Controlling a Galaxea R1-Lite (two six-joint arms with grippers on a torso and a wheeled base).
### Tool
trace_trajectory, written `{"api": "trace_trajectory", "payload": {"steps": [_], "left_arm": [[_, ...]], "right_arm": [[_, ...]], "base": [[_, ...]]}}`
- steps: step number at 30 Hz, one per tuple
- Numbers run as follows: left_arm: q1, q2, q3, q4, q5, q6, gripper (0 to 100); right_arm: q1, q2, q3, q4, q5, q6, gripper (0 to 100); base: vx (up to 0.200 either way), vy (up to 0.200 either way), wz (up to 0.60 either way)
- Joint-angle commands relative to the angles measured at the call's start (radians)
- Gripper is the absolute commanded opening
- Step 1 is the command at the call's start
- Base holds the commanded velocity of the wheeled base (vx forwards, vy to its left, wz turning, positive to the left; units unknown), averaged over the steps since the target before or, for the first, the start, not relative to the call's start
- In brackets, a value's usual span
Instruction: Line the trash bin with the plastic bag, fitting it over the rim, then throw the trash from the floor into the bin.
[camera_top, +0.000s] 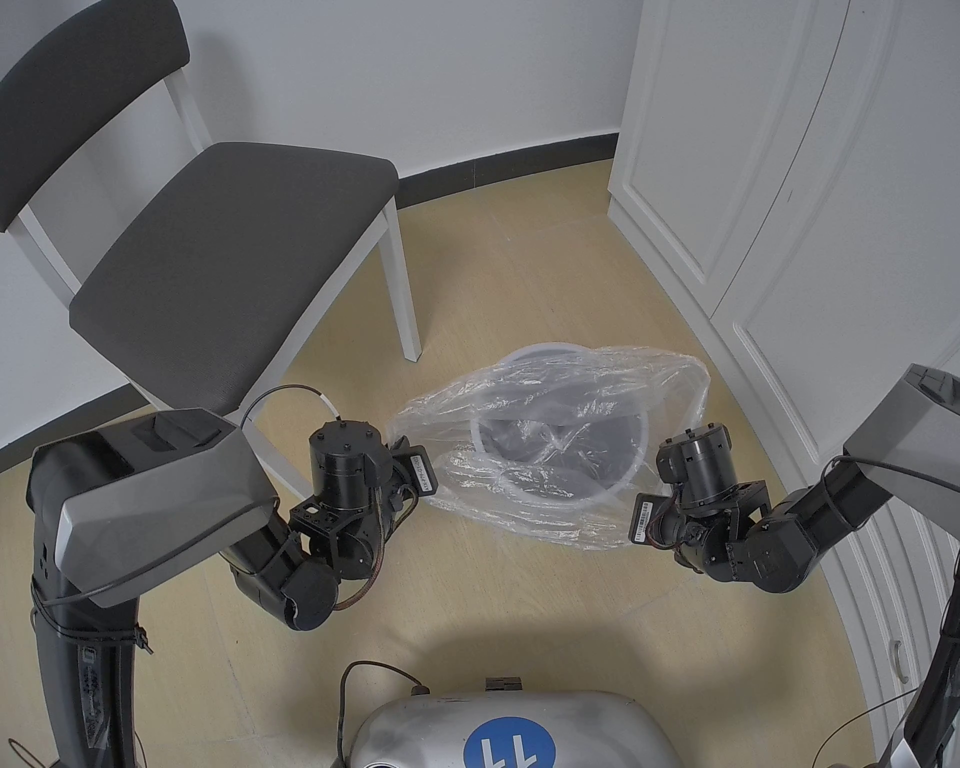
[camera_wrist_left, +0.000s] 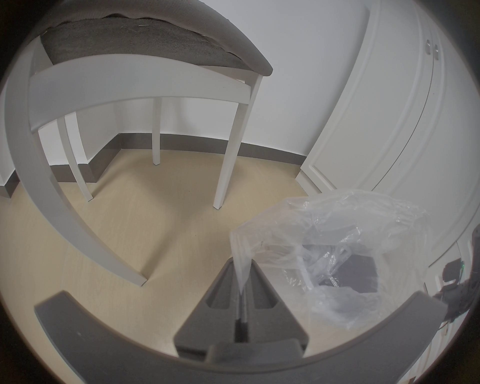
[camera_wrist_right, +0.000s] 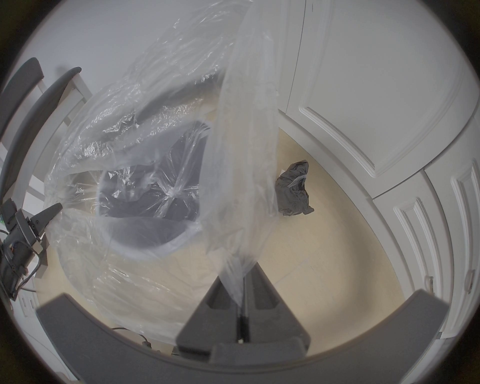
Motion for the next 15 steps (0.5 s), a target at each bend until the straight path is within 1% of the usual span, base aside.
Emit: {"api": "trace_trajectory", "payload": {"steps": [1, 3, 6, 7, 8, 9, 10, 12, 13, 14, 15], "left_arm": [[-0.021, -0.004, 0.016, -0.003, 0.001, -0.002, 0], [-0.028, -0.004, 0.017, -0.005, 0.002, -0.002, 0], [-0.031, -0.004, 0.019, -0.005, 0.004, -0.002, 0], [-0.029, -0.004, 0.019, -0.005, 0.004, -0.002, 0], [-0.029, -0.004, 0.019, -0.005, 0.004, -0.002, 0], [-0.029, -0.003, 0.019, -0.005, 0.004, -0.002, 0], [-0.028, 0.0, 0.019, -0.005, 0.004, -0.002, 0], [-0.028, 0.005, 0.017, -0.005, 0.004, -0.002, 0], [-0.028, 0.006, 0.017, -0.005, 0.005, -0.002, 0], [-0.028, 0.006, 0.017, -0.005, 0.005, -0.002, 0], [-0.023, 0.017, 0.011, -0.005, 0.005, -0.002, 0]], "right_arm": [[0.005, 0.002, 0.009, -0.002, 0.0, -0.001, 100], [0.01, -0.001, 0.018, -0.002, 0.002, -0.01, 100], [0.011, -0.019, 0.04, -0.046, 0.013, -0.023, 100], [0.007, -0.033, 0.059, -0.057, 0.017, -0.033, 100], [-0.001, -0.061, 0.104, -0.065, 0.034, -0.072, 100], [-0.009, -0.085, 0.139, -0.074, 0.063, -0.115, 100], [-0.024, -0.113, 0.176, -0.088, 0.114, -0.161, 100], [-0.045, -0.165, 0.24, -0.144, 0.209, -0.222, 100], [-0.055, -0.183, 0.265, -0.178, 0.243, -0.239, 100], [-0.055, -0.183, 0.265, -0.178, 0.243, -0.239, 100], [-0.079, -0.211, 0.31, -0.253, 0.286, -0.265, 100]], "base": [[0.0, 0.0, 0.0], [0.0, 0.0, 0.0], [0.0, 0.0, 0.0], [0.0, 0.0, 0.0], [0.0, 0.0, 0.0], [0.0, 0.0, 0.0], [0.0, 0.0, 0.0], [0.0, 0.0, 0.0], [0.0, 0.0, 0.0], [0.0, 0.0, 0.0], [0.0, 0.0, 0.0]]}}
